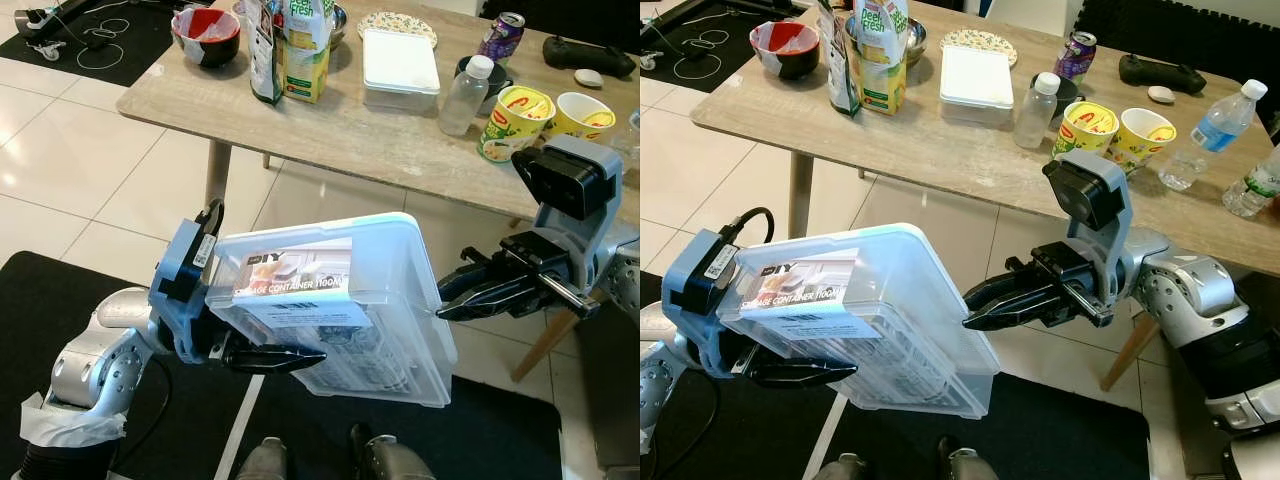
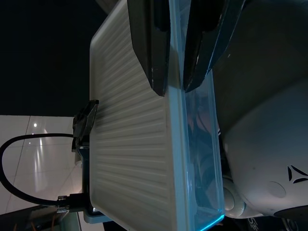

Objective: Restocking fridge

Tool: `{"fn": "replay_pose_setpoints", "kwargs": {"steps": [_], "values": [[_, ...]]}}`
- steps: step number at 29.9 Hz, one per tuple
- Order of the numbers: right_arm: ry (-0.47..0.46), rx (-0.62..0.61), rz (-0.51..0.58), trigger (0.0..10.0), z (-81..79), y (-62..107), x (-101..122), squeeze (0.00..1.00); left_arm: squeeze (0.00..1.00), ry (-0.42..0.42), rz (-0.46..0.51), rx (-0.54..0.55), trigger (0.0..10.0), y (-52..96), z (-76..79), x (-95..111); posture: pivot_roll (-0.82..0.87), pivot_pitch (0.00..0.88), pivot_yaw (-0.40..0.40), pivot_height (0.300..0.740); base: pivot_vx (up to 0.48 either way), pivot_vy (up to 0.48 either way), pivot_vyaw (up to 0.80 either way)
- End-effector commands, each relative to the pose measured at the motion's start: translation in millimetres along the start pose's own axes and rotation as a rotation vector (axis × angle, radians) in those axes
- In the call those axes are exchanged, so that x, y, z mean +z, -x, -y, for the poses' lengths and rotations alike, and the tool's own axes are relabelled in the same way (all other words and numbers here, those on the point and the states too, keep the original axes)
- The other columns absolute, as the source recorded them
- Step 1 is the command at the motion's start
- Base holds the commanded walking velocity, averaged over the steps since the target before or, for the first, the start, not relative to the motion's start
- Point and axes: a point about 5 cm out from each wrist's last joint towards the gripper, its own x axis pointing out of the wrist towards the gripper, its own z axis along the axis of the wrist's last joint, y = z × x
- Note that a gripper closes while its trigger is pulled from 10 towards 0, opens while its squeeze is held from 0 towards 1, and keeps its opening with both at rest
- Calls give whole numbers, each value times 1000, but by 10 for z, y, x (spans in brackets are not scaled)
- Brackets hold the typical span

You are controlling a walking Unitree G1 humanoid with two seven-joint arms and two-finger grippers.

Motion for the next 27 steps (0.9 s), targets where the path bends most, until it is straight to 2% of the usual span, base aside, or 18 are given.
{"fn": "replay_pose_setpoints", "kwargs": {"steps": [1,2,4,5,6,18,20,23,24,25,27], "values": [[23,21,-9,1098,-2,-31,-6,0,0,7,13,-11,0,-43,25,8,48,183,-110,740,0,0,0],[35,0,-20,10000,35,-19,-24,0,0,7,15,-10,0,-46,24,7,48,183,-110,740,0,0,0],[29,-13,-6,10000,59,-3,-28,35,0,7,16,-8,0,-48,23,3,48,183,-110,740,0,0,0],[23,-21,9,10000,74,11,-28,569,0,8,17,-7,0,-49,23,0,48,183,-110,740,0,0,0],[16,-33,34,10000,89,31,-24,1000,0,7,18,4,0,-43,14,-5,48,183,-110,740,0,0,0],[-40,-135,76,10000,120,230,-138,1000,0,1,1,45,0,24,-29,-11,50,182,-108,740,0,0,0],[-53,-224,87,10000,154,389,-170,1000,0,-15,-22,76,0,61,-45,-5,51,182,-109,740,0,0,0],[-71,-268,97,10000,155,478,-193,988,0,-27,-45,113,0,92,-74,-21,51,182,-109,740,0,0,0],[-67,-305,99,10000,168,539,-204,106,0,-37,-63,141,0,111,-101,-40,55,182,-109,740,0,0,0],[-63,-343,102,10000,186,592,-213,0,0,-46,-84,167,0,130,-127,-65,56,182,-108,740,0,0,0],[-46,-420,115,10000,219,679,-212,0,0,-72,-133,218,0,160,-179,-116,56,182,-108,740,0,0,0]]}}
